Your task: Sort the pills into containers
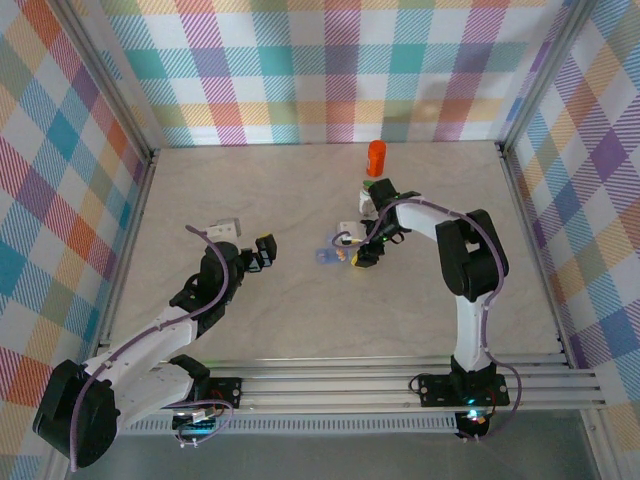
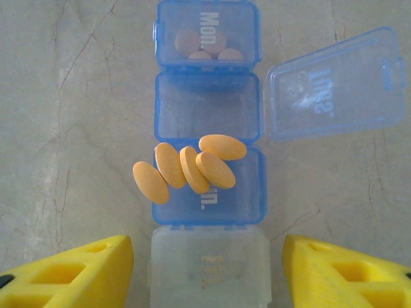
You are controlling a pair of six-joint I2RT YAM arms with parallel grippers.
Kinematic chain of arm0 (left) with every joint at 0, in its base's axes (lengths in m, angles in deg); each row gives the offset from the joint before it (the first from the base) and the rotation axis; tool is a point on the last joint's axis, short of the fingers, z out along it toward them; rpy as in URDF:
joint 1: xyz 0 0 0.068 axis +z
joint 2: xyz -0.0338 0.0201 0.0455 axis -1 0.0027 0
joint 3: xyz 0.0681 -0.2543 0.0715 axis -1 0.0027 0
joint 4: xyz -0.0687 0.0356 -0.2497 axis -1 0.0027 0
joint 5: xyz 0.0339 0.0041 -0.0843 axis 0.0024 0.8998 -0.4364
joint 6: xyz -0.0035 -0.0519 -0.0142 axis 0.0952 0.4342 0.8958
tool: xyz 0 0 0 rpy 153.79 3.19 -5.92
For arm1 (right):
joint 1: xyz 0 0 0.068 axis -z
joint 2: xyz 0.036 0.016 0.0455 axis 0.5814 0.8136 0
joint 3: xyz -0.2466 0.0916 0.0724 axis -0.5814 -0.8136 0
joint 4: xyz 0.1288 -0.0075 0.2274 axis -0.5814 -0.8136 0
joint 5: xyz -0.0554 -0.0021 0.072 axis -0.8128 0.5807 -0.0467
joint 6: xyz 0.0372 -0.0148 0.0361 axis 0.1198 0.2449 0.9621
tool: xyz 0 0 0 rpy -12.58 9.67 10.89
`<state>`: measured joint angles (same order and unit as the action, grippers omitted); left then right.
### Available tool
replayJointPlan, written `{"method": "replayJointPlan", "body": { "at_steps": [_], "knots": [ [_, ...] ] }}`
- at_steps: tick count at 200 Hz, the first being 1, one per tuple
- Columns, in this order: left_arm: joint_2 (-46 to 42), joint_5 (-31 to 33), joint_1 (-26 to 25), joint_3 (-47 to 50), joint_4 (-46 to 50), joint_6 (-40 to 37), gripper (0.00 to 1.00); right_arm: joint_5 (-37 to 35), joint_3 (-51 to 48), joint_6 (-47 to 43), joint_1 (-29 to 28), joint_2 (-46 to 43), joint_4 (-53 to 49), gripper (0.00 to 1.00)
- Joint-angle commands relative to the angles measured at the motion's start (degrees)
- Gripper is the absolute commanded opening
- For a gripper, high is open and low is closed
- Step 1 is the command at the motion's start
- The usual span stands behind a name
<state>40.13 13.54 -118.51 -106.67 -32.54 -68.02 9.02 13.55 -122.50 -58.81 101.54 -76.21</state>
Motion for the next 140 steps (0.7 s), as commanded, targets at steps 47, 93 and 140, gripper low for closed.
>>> {"method": "replayJointPlan", "body": {
  "at_steps": [47,93,140],
  "knots": [
    [0.13,-0.84,0.47,0.61,-2.15,-0.96,1.0,0.19,2.7,-0.39,-0.51,2.37,-1.45,0.58],
    [0.35,-1.14,0.48,0.55,-2.14,-0.81,1.0,-0.31,3.45,0.32,-0.47,3.13,-1.98,0.57],
    [0.83,-1.39,0.45,0.46,-2.14,-0.65,1.0,-0.28,4.32,0.45,-0.43,3.04,-3.06,0.56]
  ]
}}
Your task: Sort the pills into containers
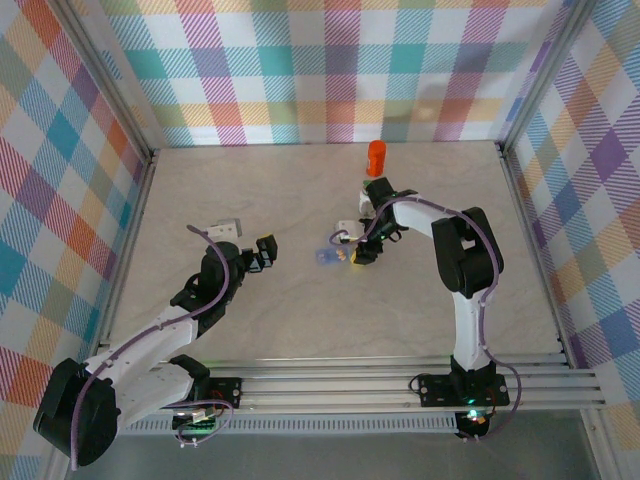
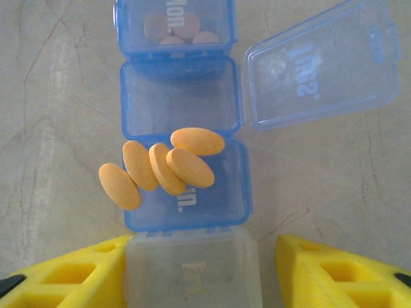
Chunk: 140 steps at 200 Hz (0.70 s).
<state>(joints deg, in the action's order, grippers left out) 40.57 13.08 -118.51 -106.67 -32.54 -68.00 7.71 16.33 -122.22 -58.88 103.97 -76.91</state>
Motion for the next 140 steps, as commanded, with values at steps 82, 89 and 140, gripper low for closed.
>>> {"method": "replayJointPlan", "body": {
  "at_steps": [82,89,140],
  "knots": [
    [0.63,-0.98,0.47,0.31,-1.97,-0.61,1.0,1.04,2.16,-0.01,-0.33,0.78,-3.78,0.5],
    [0.66,-0.95,0.45,0.24,-1.97,-0.61,1.0,0.94,2.25,-0.01,-0.36,0.75,-3.89,0.5],
    [1.17,-1.15,0.45,0.07,-1.88,-0.51,1.0,0.37,2.44,0.17,-0.31,0.6,-4.35,0.48]
  ]
}}
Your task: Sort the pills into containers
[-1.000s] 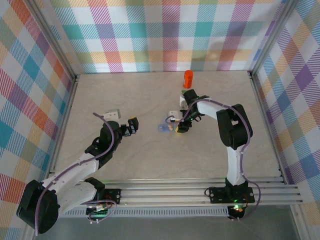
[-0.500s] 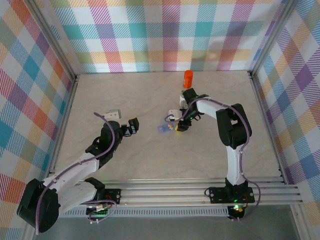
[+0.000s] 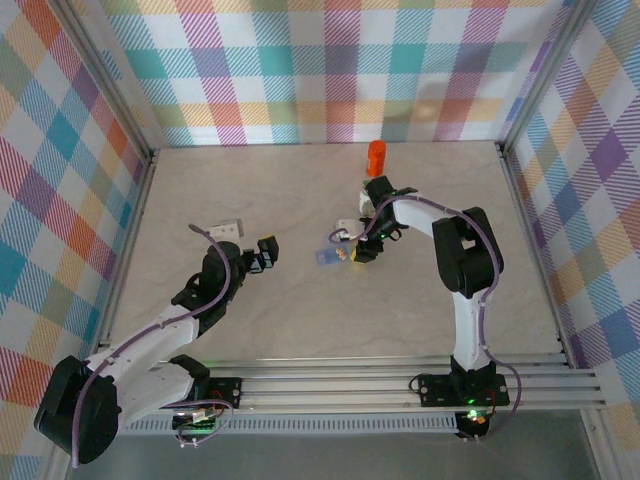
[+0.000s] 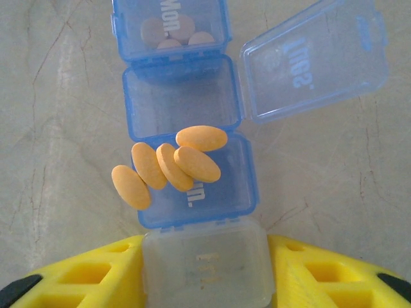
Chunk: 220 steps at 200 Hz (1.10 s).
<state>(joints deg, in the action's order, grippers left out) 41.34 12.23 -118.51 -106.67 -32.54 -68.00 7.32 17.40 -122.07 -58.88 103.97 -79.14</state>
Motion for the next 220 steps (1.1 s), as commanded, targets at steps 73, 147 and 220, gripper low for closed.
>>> {"method": "replayJointPlan", "body": {
  "at_steps": [73,147,220],
  "knots": [
    [0.26,-0.4,0.51,0.07,-1.7,-0.38,1.0,0.57,2.06,-0.05,-0.31,0.8,-3.46,0.43],
    [0.49,-0.37,0.48,-0.02,-1.7,-0.4,1.0,-0.69,2.84,0.1,-0.31,0.7,-4.79,0.4],
    [0.33,-0.66,0.47,-0.07,-1.71,-0.22,1.0,-2.21,3.7,-0.16,-0.23,0.08,-7.98,0.38]
  ]
}}
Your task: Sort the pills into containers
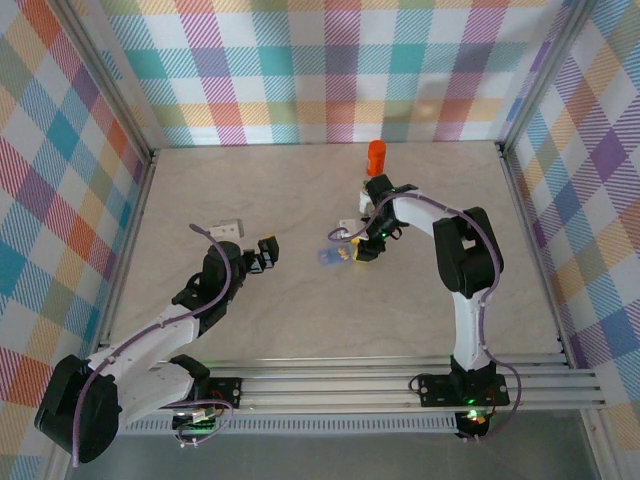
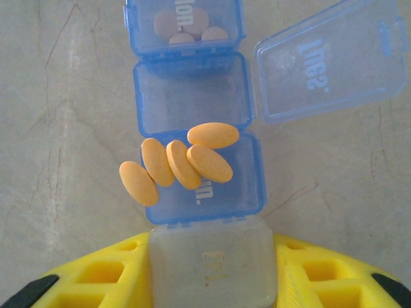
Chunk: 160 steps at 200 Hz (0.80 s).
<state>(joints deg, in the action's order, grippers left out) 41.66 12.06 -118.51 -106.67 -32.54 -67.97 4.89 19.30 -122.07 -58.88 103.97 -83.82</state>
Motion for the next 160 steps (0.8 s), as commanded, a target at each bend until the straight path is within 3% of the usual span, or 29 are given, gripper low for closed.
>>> {"method": "replayJointPlan", "body": {
  "at_steps": [1,160],
  "knots": [
    [0.0,-0.49,0.46,-0.05,-1.7,-0.23,1.0,0.14,1.81,-0.16,-0.23,0.04,-3.33,0.38],
    [0.02,-1.08,0.46,-0.03,-1.88,-0.07,1.0,-5.36,3.72,-1.3,-0.22,-2.78,-8.68,0.37]
  ]
}}
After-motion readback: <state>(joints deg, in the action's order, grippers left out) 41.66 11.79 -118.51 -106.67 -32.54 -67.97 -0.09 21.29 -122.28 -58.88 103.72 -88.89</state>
